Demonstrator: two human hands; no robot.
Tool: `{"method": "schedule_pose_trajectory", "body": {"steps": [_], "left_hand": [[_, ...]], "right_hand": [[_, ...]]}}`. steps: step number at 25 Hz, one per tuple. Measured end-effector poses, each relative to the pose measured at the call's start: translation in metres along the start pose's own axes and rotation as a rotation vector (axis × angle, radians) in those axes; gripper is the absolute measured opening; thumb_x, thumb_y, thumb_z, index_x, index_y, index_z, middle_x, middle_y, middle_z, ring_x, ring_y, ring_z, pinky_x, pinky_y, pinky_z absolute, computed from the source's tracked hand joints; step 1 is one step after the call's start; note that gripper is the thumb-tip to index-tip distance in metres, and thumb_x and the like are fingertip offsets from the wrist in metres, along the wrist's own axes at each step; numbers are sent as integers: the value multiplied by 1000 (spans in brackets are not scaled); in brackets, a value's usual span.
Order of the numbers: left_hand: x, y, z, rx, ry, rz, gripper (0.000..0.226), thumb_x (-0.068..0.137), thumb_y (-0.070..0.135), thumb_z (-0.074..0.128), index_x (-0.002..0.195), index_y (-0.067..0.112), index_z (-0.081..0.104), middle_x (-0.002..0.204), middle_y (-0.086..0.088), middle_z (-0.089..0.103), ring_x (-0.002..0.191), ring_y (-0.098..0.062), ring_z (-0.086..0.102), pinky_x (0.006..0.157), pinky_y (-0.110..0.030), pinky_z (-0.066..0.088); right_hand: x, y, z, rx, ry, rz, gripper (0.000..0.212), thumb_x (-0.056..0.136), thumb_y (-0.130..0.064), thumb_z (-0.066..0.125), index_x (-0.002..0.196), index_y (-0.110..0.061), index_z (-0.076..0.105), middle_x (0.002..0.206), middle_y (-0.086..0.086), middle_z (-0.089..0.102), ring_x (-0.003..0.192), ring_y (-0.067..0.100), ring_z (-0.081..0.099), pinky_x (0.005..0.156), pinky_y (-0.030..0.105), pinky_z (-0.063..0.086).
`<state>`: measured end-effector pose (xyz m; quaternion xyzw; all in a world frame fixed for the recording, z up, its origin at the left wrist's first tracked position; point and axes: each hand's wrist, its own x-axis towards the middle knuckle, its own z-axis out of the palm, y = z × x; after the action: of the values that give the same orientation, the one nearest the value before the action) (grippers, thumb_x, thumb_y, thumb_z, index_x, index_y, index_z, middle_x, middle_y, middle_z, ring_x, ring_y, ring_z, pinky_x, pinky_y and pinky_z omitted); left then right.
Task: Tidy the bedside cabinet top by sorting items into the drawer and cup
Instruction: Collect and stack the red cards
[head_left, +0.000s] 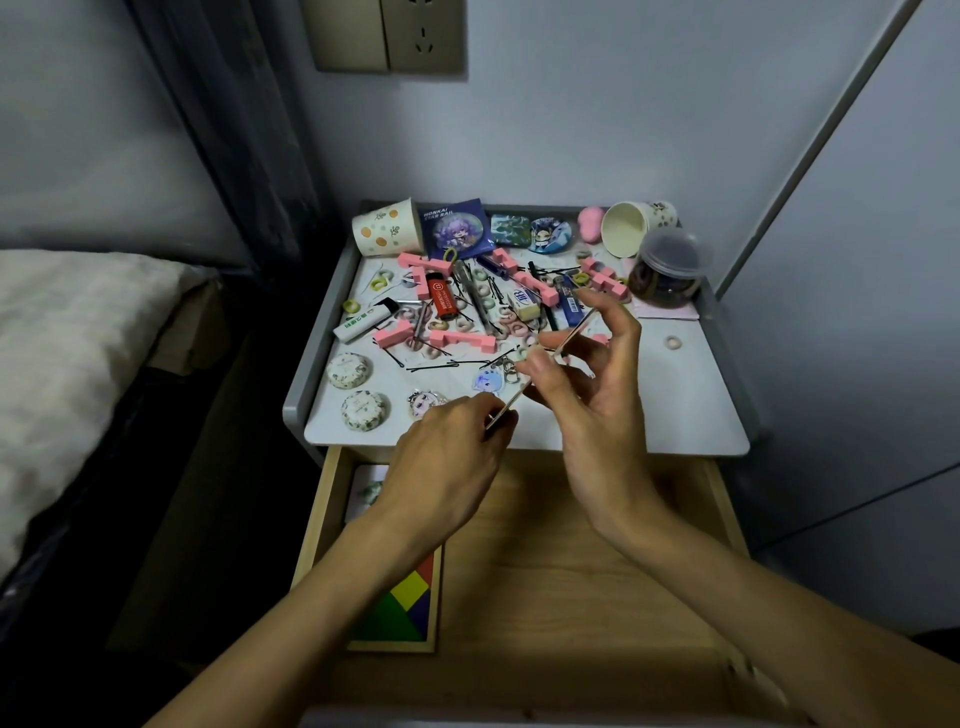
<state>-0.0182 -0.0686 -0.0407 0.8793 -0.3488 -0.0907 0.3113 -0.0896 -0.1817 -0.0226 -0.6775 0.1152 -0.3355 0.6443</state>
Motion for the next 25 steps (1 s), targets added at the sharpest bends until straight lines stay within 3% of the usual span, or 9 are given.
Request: {"method": "schedule_pose_trajectory", "body": {"steps": [4, 6, 9, 13, 16, 17, 19, 23, 25], "left_hand": [[-7, 4, -5, 332, 242, 151, 34, 97, 45, 49, 123, 24, 57, 99, 1, 70, 81, -22, 67, 60, -33, 49], [-11, 6, -9, 418, 372, 274, 26, 96, 40, 55, 113, 21, 62, 88, 2, 70, 69, -21, 65, 50, -29, 45], [-13, 4, -12, 422, 415, 384, 19, 99, 34, 55, 90, 18, 63, 69, 2, 63, 53, -20, 56, 45, -34, 45], [-13, -1, -19, 137, 354, 163, 26, 96, 41, 55, 87, 21, 68, 75, 4, 72, 62, -17, 66, 57, -36, 54], [-13, -9, -28, -338, 150, -86, 19, 92, 30, 64, 86, 14, 71, 85, 3, 75, 79, -15, 72, 72, -32, 59], [-16, -12, -33, -508, 43, -170, 18, 92, 25, 65, 84, 9, 70, 85, 1, 76, 81, -17, 74, 74, -31, 59], [-24, -17, -45, -702, -143, -300, 18, 91, 17, 67, 85, 1, 69, 86, -6, 76, 82, -22, 74, 73, -32, 58], [-44, -26, -68, -699, -324, -410, 21, 93, 24, 65, 91, 5, 73, 85, -6, 77, 75, -21, 75, 59, -24, 57], [-49, -41, -70, -363, -204, -413, 29, 97, 39, 57, 97, 15, 73, 85, 0, 76, 76, -19, 74, 64, -31, 59]], "right_hand": [[2, 0, -2, 10, 23, -8, 45, 90, -31, 64, 125, -49, 41, 119, 3, 62, 108, 23, 65, 90, 45, 55], [2, 1, -2, 4, 43, 8, 45, 91, -30, 64, 124, -50, 41, 117, 3, 62, 107, 23, 65, 92, 48, 54], [-2, 3, 2, -30, 36, 51, 49, 90, -34, 65, 129, -47, 38, 122, 2, 61, 112, 19, 63, 94, 45, 54], [-6, 3, -1, -14, -12, 147, 60, 89, -31, 68, 136, -41, 32, 114, 0, 64, 102, 2, 65, 79, 15, 52], [-10, 2, -11, -88, -161, 388, 34, 94, -27, 61, 126, -20, 53, 105, -4, 72, 97, 1, 67, 86, 24, 55], [-14, 1, -13, -147, -225, 441, 21, 96, -25, 58, 115, -18, 62, 102, -7, 73, 93, 2, 68, 82, 24, 57], [-25, 2, -16, -249, -319, 499, 17, 97, -26, 56, 99, -16, 69, 94, -8, 74, 85, 5, 68, 72, 19, 53], [-42, 1, -16, -275, -437, 519, 19, 95, -26, 59, 94, -11, 71, 90, -3, 74, 72, 8, 64, 63, 18, 48], [-50, 5, -16, -348, -504, 529, 17, 94, -25, 60, 93, -12, 71, 88, -3, 74, 69, 5, 63, 59, 14, 46]]}}
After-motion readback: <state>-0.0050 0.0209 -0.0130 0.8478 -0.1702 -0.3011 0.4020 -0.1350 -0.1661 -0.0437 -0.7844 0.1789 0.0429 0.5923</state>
